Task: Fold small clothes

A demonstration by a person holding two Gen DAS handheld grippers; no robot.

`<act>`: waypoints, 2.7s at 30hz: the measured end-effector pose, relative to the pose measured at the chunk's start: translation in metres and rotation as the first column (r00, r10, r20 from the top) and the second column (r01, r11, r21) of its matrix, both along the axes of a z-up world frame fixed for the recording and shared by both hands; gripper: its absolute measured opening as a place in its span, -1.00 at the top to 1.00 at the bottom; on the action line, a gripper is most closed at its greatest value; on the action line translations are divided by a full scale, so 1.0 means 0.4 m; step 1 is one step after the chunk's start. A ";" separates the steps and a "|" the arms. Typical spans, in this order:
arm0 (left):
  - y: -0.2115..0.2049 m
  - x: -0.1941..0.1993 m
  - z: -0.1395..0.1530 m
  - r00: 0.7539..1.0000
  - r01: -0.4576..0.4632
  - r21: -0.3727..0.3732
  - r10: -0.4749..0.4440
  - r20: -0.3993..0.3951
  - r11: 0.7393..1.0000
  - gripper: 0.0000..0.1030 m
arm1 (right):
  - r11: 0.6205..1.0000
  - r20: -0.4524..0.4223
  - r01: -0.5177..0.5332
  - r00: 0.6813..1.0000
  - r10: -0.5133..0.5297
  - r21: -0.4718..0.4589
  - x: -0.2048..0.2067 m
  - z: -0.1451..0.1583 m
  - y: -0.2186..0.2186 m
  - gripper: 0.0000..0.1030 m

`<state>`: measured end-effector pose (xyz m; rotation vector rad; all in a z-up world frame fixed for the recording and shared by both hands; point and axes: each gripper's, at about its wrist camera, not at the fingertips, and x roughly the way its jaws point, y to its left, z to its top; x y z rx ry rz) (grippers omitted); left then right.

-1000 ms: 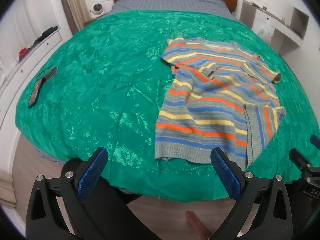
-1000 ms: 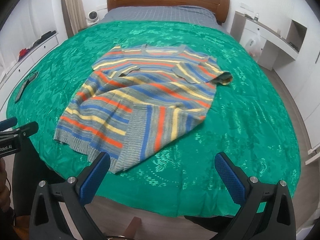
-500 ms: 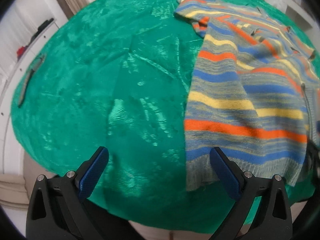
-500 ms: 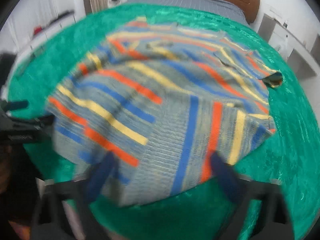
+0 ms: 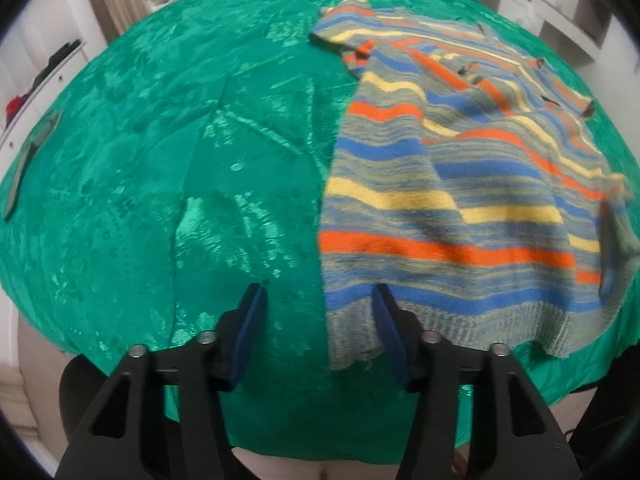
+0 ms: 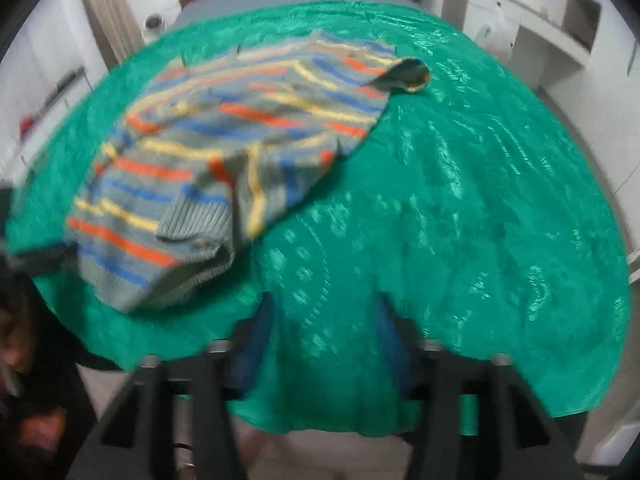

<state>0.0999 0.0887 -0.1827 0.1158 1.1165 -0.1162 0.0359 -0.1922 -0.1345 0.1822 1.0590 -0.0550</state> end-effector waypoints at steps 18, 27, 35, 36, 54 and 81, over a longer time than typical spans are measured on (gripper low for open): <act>0.053 -0.038 0.065 0.995 0.025 -0.217 -0.046 -0.090 0.976 0.98 | 0.987 0.125 -0.158 0.980 0.153 0.031 0.110 0.019 0.131 0.92; 0.018 -0.172 0.034 0.977 0.081 -0.214 -0.120 -0.178 0.974 0.99 | 0.990 -0.107 0.096 0.991 -0.085 0.107 -0.129 -0.032 -0.121 0.86; 0.021 -0.140 0.023 0.977 0.041 -0.192 -0.079 -0.195 0.981 0.99 | 0.960 -0.009 0.121 0.992 -0.122 0.254 -0.124 -0.008 -0.202 -0.29; 0.029 -0.136 0.022 0.979 0.035 -0.186 -0.072 -0.193 0.982 0.99 | 0.961 -0.009 0.124 0.992 -0.126 0.249 -0.110 -0.012 -0.210 -0.29; 0.003 -0.107 -0.069 0.977 0.046 0.055 -0.033 -0.211 0.997 0.99 | 0.969 -0.246 0.107 0.968 -0.050 0.224 -0.103 -0.169 -0.145 0.91; 0.025 -0.102 0.161 0.979 -0.140 0.071 0.127 0.160 0.988 -0.39 | 0.855 0.028 -0.456 0.879 0.477 -0.247 0.491 0.047 0.043 -0.13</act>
